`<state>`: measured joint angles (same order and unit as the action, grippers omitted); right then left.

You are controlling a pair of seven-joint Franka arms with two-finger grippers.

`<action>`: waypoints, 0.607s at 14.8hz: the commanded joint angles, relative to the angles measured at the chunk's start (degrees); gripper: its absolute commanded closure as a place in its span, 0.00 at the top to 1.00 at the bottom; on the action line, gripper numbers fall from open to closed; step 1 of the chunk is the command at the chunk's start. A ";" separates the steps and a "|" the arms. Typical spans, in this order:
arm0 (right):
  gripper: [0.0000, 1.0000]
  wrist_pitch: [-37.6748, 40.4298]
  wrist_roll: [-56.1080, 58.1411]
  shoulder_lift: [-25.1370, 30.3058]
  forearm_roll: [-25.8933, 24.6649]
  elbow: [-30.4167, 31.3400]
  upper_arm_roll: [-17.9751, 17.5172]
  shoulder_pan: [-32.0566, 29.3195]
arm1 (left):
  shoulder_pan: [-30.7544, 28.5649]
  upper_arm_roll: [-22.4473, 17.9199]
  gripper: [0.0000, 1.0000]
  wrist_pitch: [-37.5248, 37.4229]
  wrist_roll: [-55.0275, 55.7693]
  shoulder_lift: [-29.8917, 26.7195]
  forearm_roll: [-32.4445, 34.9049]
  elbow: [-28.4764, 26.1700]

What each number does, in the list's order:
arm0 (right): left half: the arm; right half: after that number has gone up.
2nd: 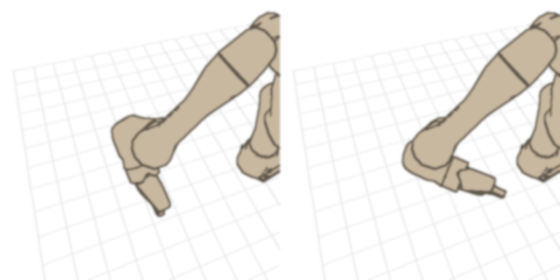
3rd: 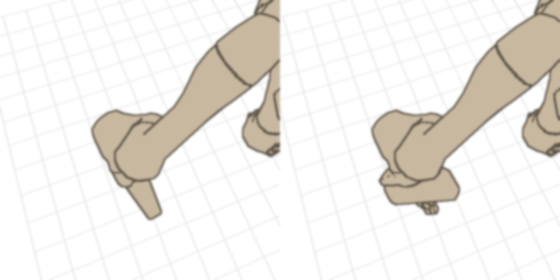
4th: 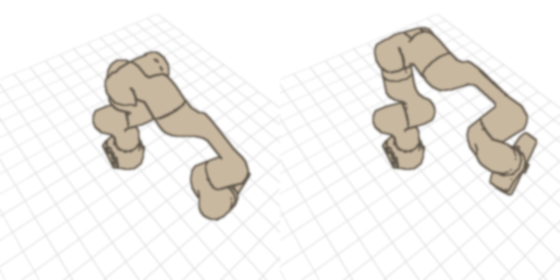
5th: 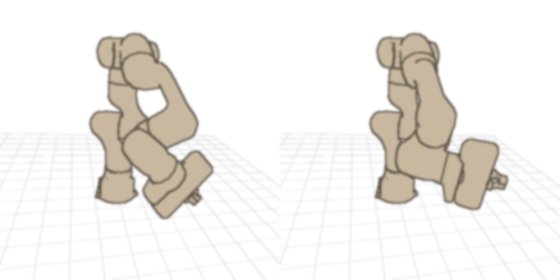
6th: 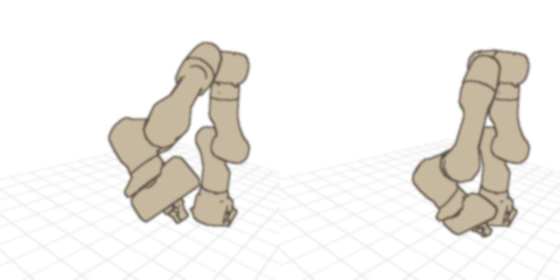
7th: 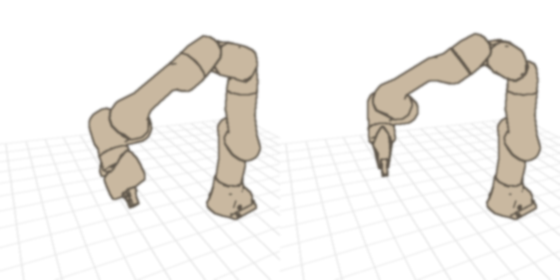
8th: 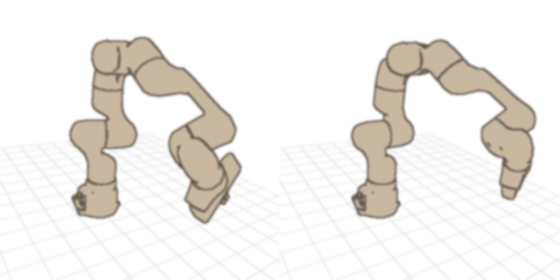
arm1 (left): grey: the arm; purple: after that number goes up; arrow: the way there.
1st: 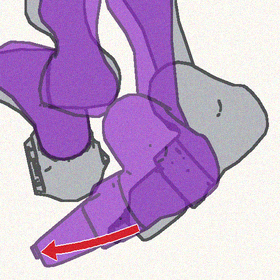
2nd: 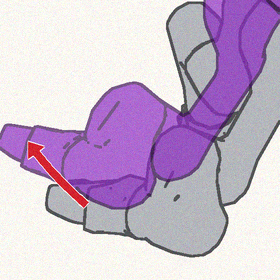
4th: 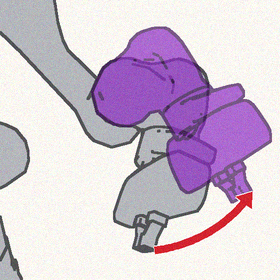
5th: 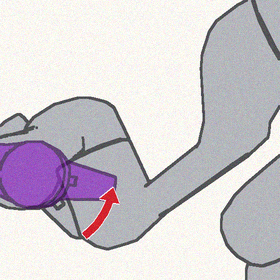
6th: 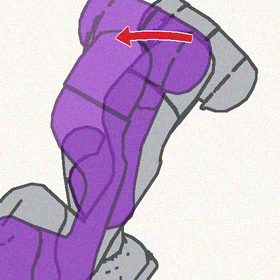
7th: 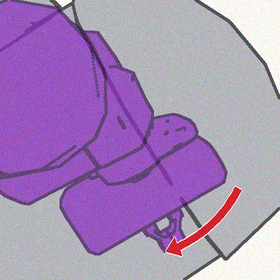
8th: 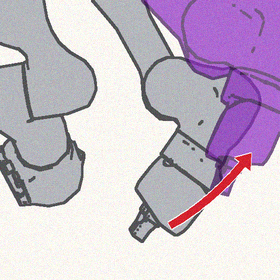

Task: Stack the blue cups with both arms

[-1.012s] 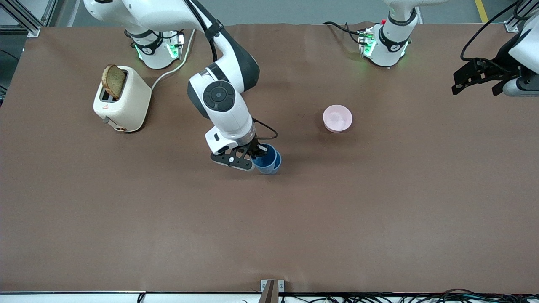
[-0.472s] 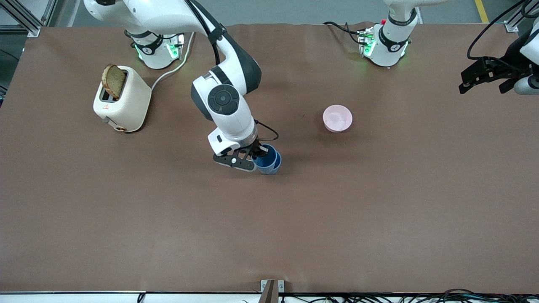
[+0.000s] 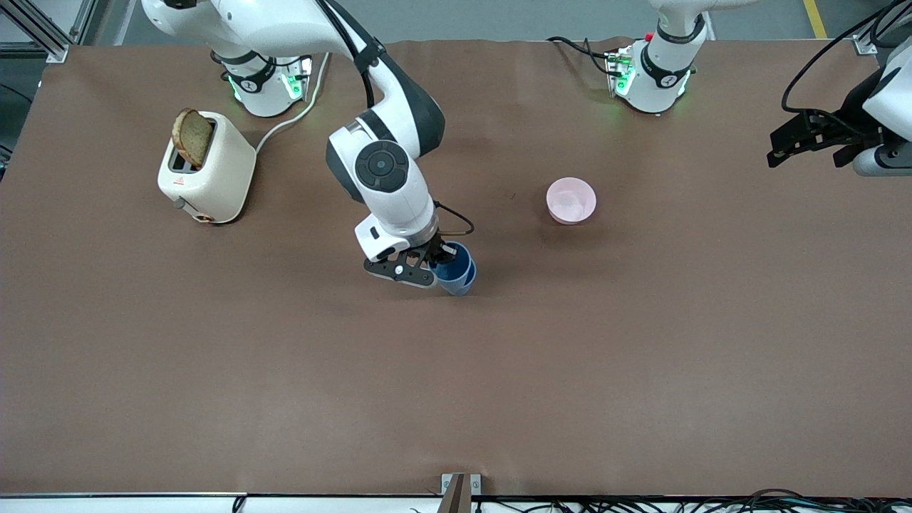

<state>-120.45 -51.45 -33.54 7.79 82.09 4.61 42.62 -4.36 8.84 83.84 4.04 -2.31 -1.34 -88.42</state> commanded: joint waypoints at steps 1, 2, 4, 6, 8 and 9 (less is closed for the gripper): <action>0.03 0.57 -1.11 0.40 -0.49 0.00 0.22 0.71 | -0.03 0.21 1.00 0.98 -0.70 0.03 -0.16 0.00; 0.03 0.57 -1.11 0.32 -0.49 0.09 0.22 0.97 | -0.12 0.21 1.00 0.71 -0.78 -0.06 -0.24 -0.09; 0.03 0.83 -1.02 0.32 -0.49 0.35 0.22 1.06 | -0.12 0.21 1.00 0.45 -0.78 -0.15 -0.25 -0.26; 0.03 1.09 -1.02 0.32 -0.49 0.88 0.22 1.15 | -0.21 0.12 1.00 0.54 -0.78 -0.06 -0.07 -0.26; 0.03 1.36 -1.02 0.32 -0.49 0.88 0.22 1.24 | -0.30 0.12 1.00 0.80 -0.87 -0.06 -0.07 -0.18; 0.03 1.27 -1.11 0.32 -0.58 0.88 0.22 1.24 | -0.21 0.12 1.00 0.89 -0.78 -0.06 -0.07 -0.18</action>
<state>-119.30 -51.45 -33.62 7.79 82.40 4.61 43.40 -4.39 8.87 84.26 4.03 -2.07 -1.34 -88.52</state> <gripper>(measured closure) 0.947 0.000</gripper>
